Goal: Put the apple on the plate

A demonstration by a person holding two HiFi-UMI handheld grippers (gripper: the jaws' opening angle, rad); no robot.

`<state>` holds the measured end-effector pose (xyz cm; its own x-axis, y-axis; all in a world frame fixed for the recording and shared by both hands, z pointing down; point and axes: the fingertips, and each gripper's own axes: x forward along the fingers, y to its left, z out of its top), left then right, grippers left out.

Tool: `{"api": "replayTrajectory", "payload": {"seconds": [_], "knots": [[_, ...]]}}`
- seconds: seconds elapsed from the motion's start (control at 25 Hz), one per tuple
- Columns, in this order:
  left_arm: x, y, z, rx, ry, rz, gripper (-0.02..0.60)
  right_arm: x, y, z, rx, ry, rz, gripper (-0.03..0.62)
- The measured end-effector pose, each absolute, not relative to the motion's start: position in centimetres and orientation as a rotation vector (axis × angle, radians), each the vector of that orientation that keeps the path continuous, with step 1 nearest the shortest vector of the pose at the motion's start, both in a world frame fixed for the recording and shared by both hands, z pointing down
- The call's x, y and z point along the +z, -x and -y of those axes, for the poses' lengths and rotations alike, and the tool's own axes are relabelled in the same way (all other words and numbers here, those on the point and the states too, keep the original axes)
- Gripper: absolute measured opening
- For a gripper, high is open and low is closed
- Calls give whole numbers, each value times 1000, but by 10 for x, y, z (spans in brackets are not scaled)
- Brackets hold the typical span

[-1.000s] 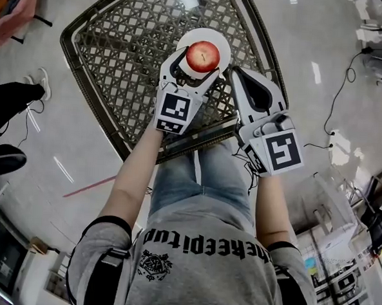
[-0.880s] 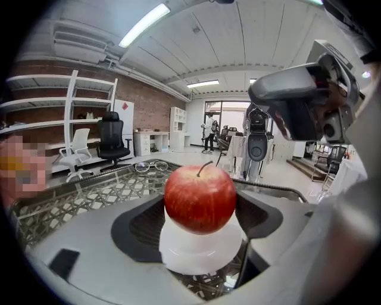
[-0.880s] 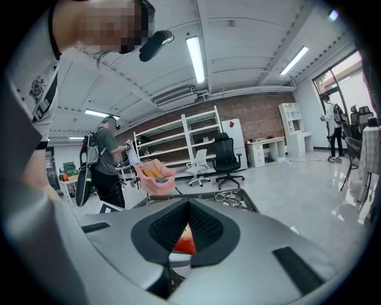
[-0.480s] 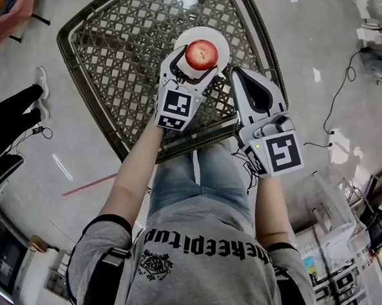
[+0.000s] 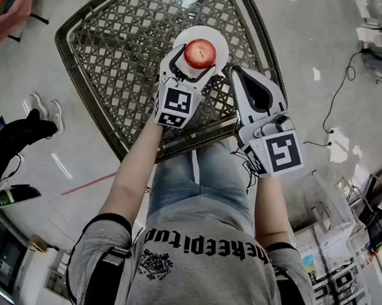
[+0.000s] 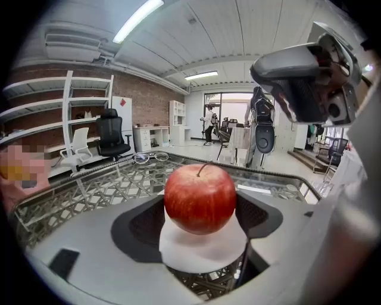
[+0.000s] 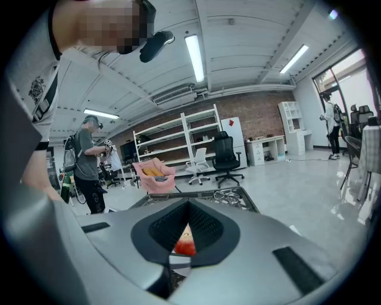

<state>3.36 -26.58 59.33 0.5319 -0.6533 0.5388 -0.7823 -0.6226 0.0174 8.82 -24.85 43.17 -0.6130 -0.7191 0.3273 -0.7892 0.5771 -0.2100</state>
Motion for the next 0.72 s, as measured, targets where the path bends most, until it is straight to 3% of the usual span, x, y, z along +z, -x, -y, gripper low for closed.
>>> {"api": "replayTrajectory", "payload": {"seconds": [0.72], "knots": [[604, -35, 264, 775, -2514, 1177, 410, 435, -89, 250, 504, -1262, 2599, 18]]}}
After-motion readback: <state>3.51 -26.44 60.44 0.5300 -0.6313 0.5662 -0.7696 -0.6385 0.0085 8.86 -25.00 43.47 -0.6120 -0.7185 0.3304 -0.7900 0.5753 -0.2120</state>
